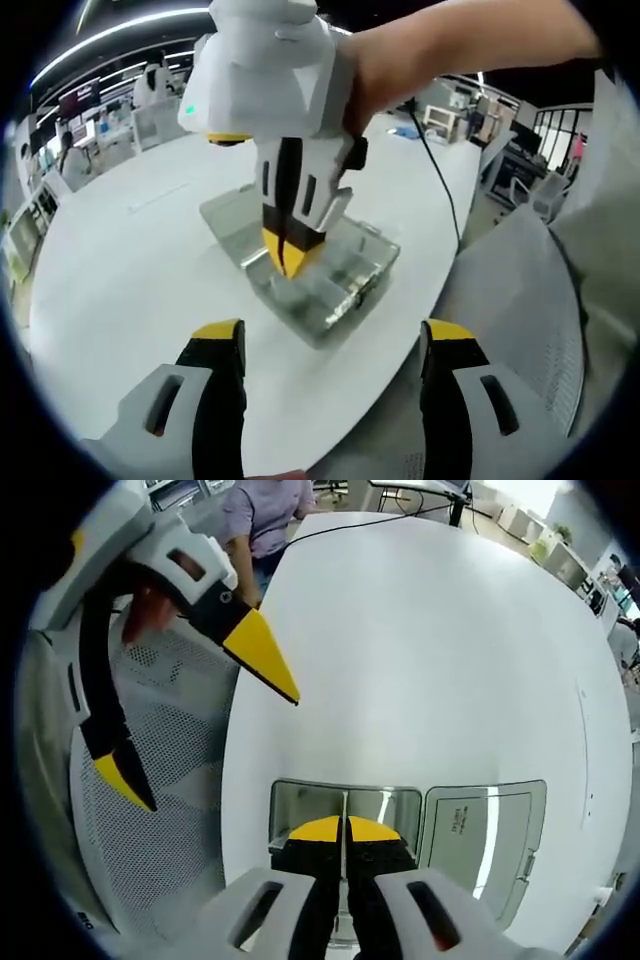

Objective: Insert the divider into the dual guide fixture by aligning both edges with the guide slots and pushing it downward to the bottom, including one-sided entry, uneven engagement, binding, and posture correction.

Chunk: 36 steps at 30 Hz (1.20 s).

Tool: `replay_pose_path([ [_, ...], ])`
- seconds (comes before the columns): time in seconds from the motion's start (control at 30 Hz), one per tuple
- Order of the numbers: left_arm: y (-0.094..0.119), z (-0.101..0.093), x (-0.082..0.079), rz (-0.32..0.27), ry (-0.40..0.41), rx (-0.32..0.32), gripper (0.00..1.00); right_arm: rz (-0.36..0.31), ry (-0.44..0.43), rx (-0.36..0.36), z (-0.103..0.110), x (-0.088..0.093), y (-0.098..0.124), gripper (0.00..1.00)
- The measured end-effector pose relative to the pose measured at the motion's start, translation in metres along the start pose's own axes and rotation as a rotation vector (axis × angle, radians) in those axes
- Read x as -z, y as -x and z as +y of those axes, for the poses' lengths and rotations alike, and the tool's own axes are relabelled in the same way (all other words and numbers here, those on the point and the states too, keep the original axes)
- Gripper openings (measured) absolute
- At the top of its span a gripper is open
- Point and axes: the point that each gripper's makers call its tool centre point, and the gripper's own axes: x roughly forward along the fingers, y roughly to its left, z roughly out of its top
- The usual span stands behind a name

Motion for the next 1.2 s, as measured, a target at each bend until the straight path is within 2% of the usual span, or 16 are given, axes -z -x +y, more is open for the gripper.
replay_pose_path([
  [0.43,0.001,0.002,0.003,0.001,0.005,-0.006,0.7,0.008,-0.023,-0.002,-0.002,0.007,-0.016,0.0],
  [1.2,-0.001,0.003,0.001,0.005,0.005,-0.007,0.7,0.022,-0.026,0.0,0.003,0.012,-0.03,0.0],
])
